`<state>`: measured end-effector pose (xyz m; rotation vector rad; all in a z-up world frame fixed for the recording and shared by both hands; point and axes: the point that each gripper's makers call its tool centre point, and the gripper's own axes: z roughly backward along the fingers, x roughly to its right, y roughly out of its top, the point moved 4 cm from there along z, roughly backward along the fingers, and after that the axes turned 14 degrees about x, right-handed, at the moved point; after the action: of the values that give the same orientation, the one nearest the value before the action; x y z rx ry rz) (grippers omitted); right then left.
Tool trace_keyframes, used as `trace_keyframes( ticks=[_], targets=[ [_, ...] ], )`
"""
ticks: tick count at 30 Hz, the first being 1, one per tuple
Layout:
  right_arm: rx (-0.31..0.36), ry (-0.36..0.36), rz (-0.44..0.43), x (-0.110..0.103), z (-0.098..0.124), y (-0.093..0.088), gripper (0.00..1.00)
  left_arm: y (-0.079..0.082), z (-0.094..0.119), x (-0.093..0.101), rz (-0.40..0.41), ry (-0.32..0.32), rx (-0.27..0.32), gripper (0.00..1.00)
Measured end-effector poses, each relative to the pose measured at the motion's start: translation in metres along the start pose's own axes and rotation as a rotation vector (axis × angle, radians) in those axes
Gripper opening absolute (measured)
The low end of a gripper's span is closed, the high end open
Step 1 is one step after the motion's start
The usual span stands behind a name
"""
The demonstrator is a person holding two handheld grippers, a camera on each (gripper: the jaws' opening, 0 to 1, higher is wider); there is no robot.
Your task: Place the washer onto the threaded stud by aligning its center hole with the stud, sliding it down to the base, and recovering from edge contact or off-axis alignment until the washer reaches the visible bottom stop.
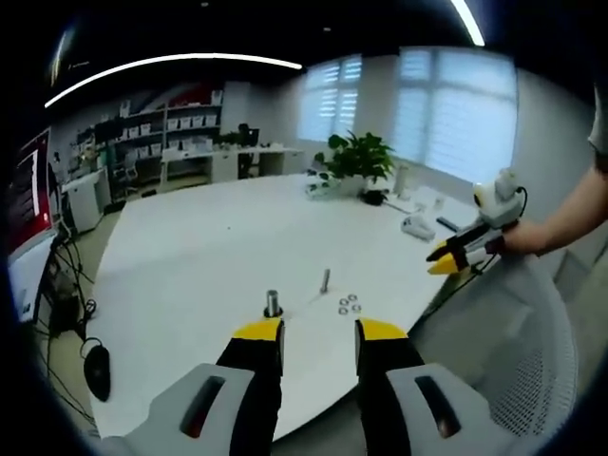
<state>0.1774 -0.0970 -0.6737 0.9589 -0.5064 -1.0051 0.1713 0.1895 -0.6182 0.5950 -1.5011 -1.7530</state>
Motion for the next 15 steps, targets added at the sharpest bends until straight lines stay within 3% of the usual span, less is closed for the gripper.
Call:
trace_keyframes(
  ticks=[15],
  targets=[
    [-0.008,0.003,0.000,-0.0005,-0.0005,-0.0009,0.26,0.0006,-0.0002,-0.0005,-0.022,-0.005,0.006,0.29]
  ],
)
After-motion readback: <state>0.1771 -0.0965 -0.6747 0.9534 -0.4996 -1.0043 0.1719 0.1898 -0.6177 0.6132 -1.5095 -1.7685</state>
